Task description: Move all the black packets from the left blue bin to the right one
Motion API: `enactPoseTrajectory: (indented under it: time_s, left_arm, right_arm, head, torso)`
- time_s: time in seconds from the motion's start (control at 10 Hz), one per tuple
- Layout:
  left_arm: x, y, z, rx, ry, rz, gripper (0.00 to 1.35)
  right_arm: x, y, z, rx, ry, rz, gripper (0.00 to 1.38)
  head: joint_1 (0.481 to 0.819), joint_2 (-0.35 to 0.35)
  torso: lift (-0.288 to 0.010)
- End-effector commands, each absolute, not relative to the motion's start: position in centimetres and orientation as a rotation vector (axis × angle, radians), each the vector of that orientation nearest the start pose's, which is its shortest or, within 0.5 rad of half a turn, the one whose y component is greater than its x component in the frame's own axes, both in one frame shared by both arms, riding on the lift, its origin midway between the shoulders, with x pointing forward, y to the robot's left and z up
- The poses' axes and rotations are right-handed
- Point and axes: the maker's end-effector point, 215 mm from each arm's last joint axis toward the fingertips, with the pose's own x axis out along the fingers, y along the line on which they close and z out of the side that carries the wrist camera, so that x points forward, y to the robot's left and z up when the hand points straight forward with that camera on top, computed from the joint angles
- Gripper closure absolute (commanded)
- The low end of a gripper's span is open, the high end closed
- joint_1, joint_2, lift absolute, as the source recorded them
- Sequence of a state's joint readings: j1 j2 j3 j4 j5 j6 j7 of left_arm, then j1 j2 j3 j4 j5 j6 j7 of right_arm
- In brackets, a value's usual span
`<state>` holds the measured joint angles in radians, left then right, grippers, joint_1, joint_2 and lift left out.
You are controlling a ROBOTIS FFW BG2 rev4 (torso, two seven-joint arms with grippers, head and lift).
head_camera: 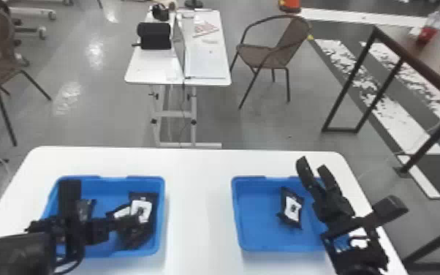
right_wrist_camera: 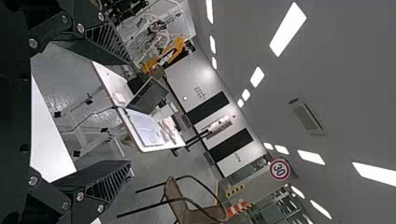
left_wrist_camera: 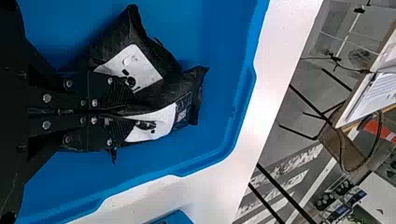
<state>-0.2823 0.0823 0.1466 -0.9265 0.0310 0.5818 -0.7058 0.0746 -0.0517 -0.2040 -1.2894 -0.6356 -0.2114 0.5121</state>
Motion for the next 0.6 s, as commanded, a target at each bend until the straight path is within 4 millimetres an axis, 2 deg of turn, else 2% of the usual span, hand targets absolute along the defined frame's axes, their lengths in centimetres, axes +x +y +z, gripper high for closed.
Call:
enactPoseTrajectory:
  time_s: [0.0,0.2,0.4,0.5]
  left_arm:
    - [52.2,19.8,-59.8,-0.332,0.804,-0.502,1.21]
    - [52.2,20.0,-57.3,-0.355,0.722,-0.537,1.21]
    - [51.2,19.7,-53.3,-0.360,0.627,-0.613,1.21]
    - [50.6,18.5,-51.3,-0.348,0.583,-0.696,1.21]
  right_arm:
    - [53.1,-31.1,-41.7,0.563,-0.076,0.125,0.29]
    - [53.0,-31.0,-41.8,0.573,-0.078,0.127,0.29]
    - [52.8,-30.6,-41.8,0.582,-0.080,0.137,0.29]
    - [52.8,-30.1,-41.5,0.592,-0.083,0.153,0.29]
  head:
    - [0.695,-0.130]
    - [0.695,-0.122]
    - [0.695,-0.118]
    - [0.695,-0.119]
  torso:
    - [0.000]
    - [0.000]
    - [0.000]
    - [0.000]
